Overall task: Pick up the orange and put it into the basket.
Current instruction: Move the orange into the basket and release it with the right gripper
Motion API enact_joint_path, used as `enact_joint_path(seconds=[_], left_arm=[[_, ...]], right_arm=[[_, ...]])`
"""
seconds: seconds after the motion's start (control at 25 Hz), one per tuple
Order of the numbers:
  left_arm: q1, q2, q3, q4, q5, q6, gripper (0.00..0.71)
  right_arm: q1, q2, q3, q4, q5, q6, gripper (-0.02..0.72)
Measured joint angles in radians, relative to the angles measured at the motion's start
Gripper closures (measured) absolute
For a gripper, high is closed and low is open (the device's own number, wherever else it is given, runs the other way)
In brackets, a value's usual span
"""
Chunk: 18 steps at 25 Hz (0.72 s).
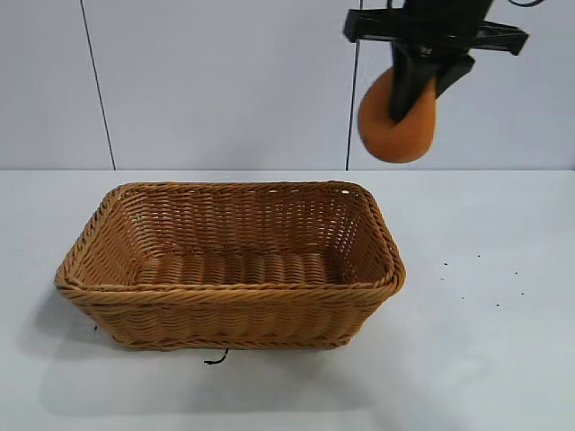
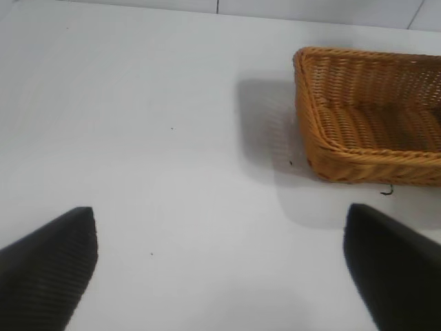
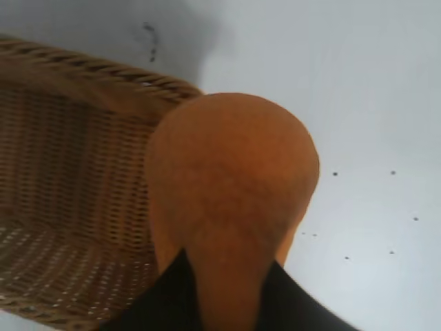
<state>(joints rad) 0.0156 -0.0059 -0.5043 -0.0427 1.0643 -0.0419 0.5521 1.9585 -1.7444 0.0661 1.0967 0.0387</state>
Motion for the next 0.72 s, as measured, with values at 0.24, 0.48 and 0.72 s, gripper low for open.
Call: enact_joint_path(seconds=[0.24,0.48,0.72], left_arm=[[0.0,0.0,0.0,0.0,0.0,0.0,0.014],[0.0,0.0,0.0,0.0,0.0,0.0,0.014],[0.0,0.0,0.0,0.0,0.0,0.0,0.014]], right_arm=[[0.081,0.125,-0.001,0.003,-0.09,0.004,0.654],[0.084,0.254,-0.001,0.005,-0.145,0.005,0.654],[0.084,0.291,-0.005,0.011,-0.146,0.025,0.449]])
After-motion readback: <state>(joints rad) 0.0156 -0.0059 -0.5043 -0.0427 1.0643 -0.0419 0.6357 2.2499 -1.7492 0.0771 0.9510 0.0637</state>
